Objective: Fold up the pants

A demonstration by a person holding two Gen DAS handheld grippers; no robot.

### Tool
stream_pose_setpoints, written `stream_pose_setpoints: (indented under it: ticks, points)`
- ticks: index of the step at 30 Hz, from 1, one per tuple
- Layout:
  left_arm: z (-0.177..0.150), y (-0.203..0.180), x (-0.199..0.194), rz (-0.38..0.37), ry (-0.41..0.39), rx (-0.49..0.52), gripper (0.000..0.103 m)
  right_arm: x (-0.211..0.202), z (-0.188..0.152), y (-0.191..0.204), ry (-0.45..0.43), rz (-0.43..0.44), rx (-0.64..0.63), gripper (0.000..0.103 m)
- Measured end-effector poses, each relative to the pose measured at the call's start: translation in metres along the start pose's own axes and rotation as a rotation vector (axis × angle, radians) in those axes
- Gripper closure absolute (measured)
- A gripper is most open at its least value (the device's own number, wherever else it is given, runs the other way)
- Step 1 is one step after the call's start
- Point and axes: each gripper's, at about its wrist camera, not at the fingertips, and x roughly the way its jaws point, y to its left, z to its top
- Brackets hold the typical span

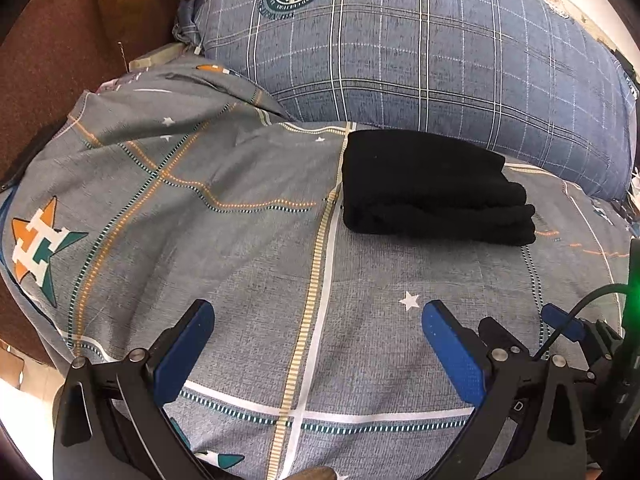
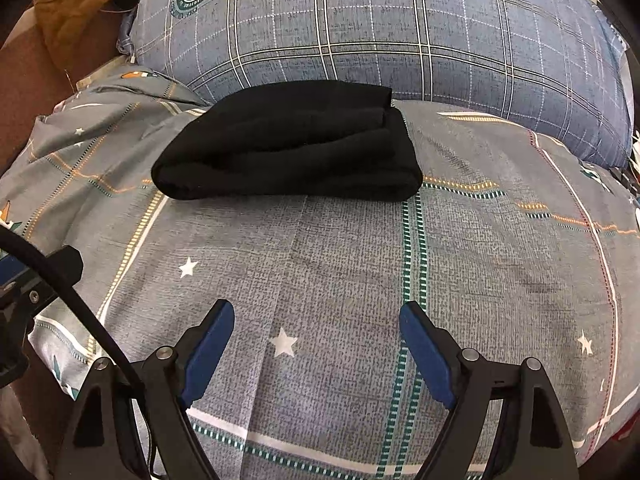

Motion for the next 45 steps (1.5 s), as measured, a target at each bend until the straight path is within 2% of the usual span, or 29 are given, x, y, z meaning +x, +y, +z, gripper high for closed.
stream_pose_setpoints:
  ticks: [7,11,14,18,22,24,27,30,36,39,42,45]
  points:
    - [0.007,-0.006,0.014,-0.025,0.026,0.012,0.000,0.004,0.005,-0.010,-0.005,-0.011,0.010,0.014]
    - [0.043,-0.006,0.027,-0.077,0.013,-0.017,0.000,-0.003,0.026,-0.028,-0.052,-0.045,0.027,0.014]
    - [0.076,-0.009,0.044,-0.100,-0.008,-0.026,0.000,-0.007,0.055,-0.048,-0.095,-0.069,0.053,0.013]
    - [0.103,-0.021,0.086,-0.103,0.036,-0.011,0.000,0.005,0.091,-0.059,-0.110,-0.094,0.031,0.013]
    - [0.104,-0.024,0.129,-0.140,0.150,-0.049,0.000,0.031,0.107,-0.056,-0.085,-0.113,0.002,0.012]
    - [0.098,-0.022,0.135,-0.153,0.148,-0.083,0.000,0.043,0.106,-0.057,-0.049,-0.122,0.007,0.010]
    - [0.089,-0.018,0.135,-0.179,0.113,-0.124,0.000,0.046,0.100,-0.063,-0.058,-0.102,0.050,0.007]
    - [0.081,-0.007,0.143,-0.246,0.124,-0.203,0.000,0.044,0.095,-0.066,-0.061,-0.087,0.074,0.006]
    - [0.084,-0.010,0.124,-0.233,0.119,-0.152,0.000,0.016,0.086,-0.067,-0.124,-0.056,0.114,0.006]
    - [0.084,-0.009,0.094,-0.178,0.096,-0.146,0.000,-0.005,0.070,-0.064,-0.148,-0.042,0.132,0.006]
    - [0.075,-0.002,0.051,-0.169,0.026,-0.165,0.000,-0.020,0.054,-0.054,-0.149,-0.036,0.131,0.006]
    - [0.066,-0.005,0.017,-0.146,0.017,-0.109,0.000,-0.033,0.039,-0.040,-0.156,-0.028,0.121,0.006]
